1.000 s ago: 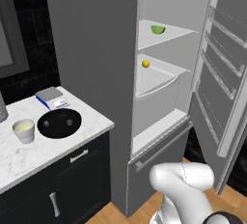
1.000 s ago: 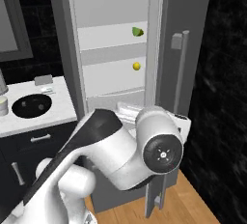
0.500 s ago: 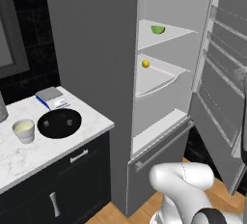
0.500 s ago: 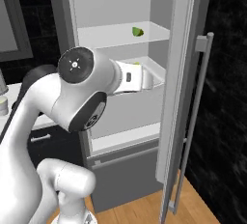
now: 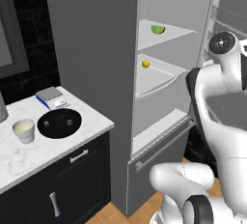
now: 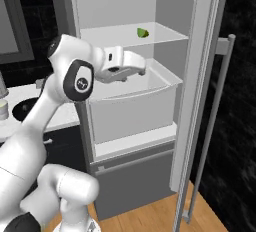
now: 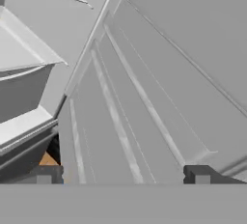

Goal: Grab a lemon wedge from the fridge and one ice cube from the ice bowl, and put them in the glass of lemonade.

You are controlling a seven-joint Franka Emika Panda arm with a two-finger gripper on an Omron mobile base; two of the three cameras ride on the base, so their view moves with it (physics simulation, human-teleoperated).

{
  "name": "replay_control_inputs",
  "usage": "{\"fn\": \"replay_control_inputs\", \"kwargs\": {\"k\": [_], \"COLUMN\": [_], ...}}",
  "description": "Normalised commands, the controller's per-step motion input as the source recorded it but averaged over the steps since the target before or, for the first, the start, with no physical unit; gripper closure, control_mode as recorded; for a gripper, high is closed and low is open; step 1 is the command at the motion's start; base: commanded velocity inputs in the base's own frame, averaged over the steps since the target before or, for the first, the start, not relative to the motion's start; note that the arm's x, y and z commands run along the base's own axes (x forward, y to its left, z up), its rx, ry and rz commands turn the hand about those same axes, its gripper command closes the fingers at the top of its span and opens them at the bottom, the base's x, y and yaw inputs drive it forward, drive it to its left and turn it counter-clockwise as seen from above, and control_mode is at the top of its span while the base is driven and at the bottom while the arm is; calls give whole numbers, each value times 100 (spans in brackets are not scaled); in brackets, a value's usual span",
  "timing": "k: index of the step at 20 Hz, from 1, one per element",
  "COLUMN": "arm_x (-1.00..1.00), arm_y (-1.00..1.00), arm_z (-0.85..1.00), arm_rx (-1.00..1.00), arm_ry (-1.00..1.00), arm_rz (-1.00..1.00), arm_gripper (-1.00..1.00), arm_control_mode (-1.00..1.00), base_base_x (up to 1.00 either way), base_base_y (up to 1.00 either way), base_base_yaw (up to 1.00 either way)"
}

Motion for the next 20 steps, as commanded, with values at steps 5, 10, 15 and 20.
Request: {"fn": "replay_control_inputs", "kwargs": {"k": [5,10,15,20], "arm_x": [65,26,20,38], "arm_y": [-72,-50,-17,-9], "arm_z": [0,-15,-30,-11], "arm_rx": [-13,0,-1,-3], "arm_ry": [19,13,5,0], "arm_rz": [-28,-17,-5,0], "arm_gripper": [-100,-100,-100,-100], "arm_control_mode": [-100,-100,-100,-100], "base_base_x": [0,0,0,0], "base_base_y": [0,0,0,0], "base_base_yaw": [0,0,0,0]}}
